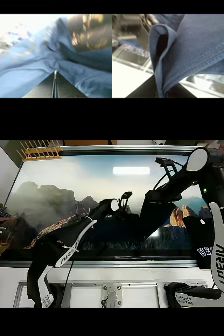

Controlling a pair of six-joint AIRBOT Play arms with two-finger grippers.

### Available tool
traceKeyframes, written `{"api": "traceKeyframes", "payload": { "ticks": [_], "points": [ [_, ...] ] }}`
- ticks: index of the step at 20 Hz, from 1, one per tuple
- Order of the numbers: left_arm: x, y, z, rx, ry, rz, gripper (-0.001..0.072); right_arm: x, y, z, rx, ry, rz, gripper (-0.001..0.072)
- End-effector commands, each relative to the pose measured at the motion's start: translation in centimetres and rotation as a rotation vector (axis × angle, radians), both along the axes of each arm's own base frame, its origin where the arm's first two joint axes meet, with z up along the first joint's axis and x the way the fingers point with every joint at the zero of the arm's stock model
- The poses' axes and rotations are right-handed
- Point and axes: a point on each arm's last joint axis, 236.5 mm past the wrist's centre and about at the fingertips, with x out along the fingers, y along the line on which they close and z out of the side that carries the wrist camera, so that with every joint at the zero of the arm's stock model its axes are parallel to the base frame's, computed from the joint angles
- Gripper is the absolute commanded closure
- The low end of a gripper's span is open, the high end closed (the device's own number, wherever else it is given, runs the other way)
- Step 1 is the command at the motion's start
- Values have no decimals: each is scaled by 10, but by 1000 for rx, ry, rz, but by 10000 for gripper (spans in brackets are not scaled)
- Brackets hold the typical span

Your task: Fold the clothes and pants, and hang the long-sleeved shirts on hangers.

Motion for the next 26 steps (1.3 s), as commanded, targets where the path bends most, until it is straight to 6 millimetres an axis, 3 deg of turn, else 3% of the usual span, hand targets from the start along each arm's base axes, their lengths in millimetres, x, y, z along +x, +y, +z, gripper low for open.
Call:
{"api": "traceKeyframes", "payload": {
  "ticks": [1,6,10,13,17,21,22,24,25,26],
  "points": [
    [36,46,32,21,-61,61,701,-4,27,2,23,6,-47,695],
    [82,138,85,78,-159,176,701,-6,85,-1,82,-3,-110,695],
    [103,213,128,74,-190,300,701,-16,141,-27,100,36,-105,695],
    [109,263,155,74,-214,386,700,-11,188,-53,138,30,-115,694],
    [106,310,180,85,-235,447,700,-4,250,-93,203,1,-126,694],
    [103,333,196,89,-259,482,701,-3,294,-128,250,-24,-124,683],
    [102,338,198,89,-260,490,701,-4,303,-134,261,-27,-122,645],
    [103,338,199,88,-263,492,701,-1,328,-135,351,-31,-139,192],
    [103,338,199,88,-263,492,701,2,345,-127,431,-44,-136,49],
    [104,338,200,86,-268,494,701,4,363,-109,531,-79,-102,47]
  ]
}}
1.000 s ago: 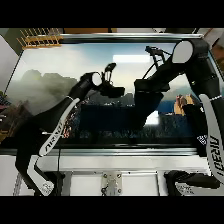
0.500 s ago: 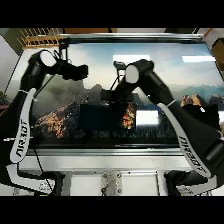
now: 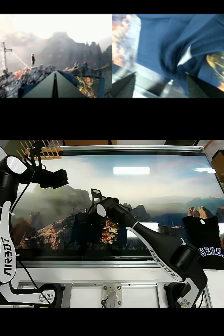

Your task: Fold the clothes and pants, and hang the long-sleeved shirts on hangers.

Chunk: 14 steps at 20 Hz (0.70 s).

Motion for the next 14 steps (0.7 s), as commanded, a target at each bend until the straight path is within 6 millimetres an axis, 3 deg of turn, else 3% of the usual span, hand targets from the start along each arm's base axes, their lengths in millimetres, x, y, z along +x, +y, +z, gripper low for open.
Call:
{"api": "traceKeyframes", "payload": {
  "ticks": [1,2,4,7,9,10,14],
  "points": [
    [1,5,6,0,-19,11,700,8,59,39,281,-121,45,47],
    [3,8,10,-1,-35,21,700,8,67,59,350,-156,70,47],
    [2,17,22,3,-62,36,701,12,64,88,383,-234,103,47],
    [-13,23,30,22,-92,29,701,16,26,108,264,-352,182,47],
    [-34,24,16,22,-77,40,700,20,-29,96,92,-374,213,47],
    [-46,24,4,24,-61,41,700,18,-67,82,6,-339,211,47],
    [-102,16,-41,13,30,29,700,-9,-230,3,-194,-52,39,45]
  ]
}}
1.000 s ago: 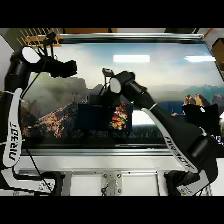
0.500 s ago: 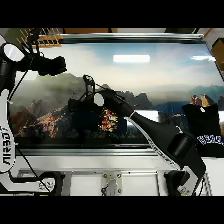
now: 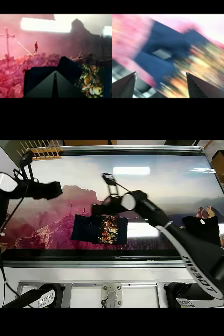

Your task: Fold the clothes and pants, and hang the long-sleeved shirts on hangers.

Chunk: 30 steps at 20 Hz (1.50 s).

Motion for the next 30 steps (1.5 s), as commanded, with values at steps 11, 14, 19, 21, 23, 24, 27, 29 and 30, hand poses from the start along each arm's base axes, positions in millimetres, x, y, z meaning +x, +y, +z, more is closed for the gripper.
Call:
{"api": "traceKeyframes", "payload": {
  "ticks": [11,14,19,21,23,24,27,29,30],
  "points": [
    [-86,-6,-44,-31,35,24,700,-28,-107,-144,327,362,-309,-8],
    [-88,-6,-46,-41,48,38,701,-28,-74,-147,379,365,-271,-8],
    [-85,-15,-40,-93,37,42,701,-21,-37,-144,370,321,-209,126],
    [-86,-15,-41,-93,39,42,701,-18,-28,-134,369,260,-139,668],
    [-87,-15,-41,-93,42,40,701,-9,-35,-117,352,220,-101,694],
    [-88,-15,-42,-93,46,38,701,0,-53,-106,312,215,-107,694],
    [-87,-15,-41,-93,44,39,701,30,-169,-68,59,203,-269,694],
    [-87,-15,-42,-93,45,39,700,38,-271,-29,-121,168,-455,694],
    [-87,-15,-42,-93,44,39,700,37,-316,-8,-188,135,-534,694]
  ]
}}
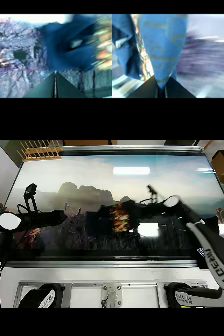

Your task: Fold the clothes and pants, and hang the long-sleeved shirts on hangers.

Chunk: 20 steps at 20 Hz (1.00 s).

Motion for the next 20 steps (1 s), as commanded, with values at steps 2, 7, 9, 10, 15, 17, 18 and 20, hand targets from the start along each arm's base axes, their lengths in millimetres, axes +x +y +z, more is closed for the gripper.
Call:
{"api": "traceKeyframes", "payload": {
  "ticks": [2,7,9,10,15,17,18,20],
  "points": [
    [0,0,0,-1,-1,-2,701,-11,-210,81,-375,-15,-392,695],
    [0,0,0,-1,0,-2,701,-45,-327,124,-395,-63,-705,695],
    [0,-1,0,-1,0,-2,701,-57,-352,124,-398,-50,-772,695],
    [0,-1,0,-1,0,-2,700,-61,-361,125,-400,-47,-796,694],
    [0,0,0,-1,0,-2,701,-79,-382,143,-404,-77,-890,695],
    [0,0,0,-1,0,-2,701,-89,-385,154,-397,-87,-934,694],
    [0,0,0,-1,0,-2,700,-96,-384,154,-398,-72,-940,695],
    [0,0,0,0,0,-2,701,-112,-379,146,-412,-2,-925,695]
  ]
}}
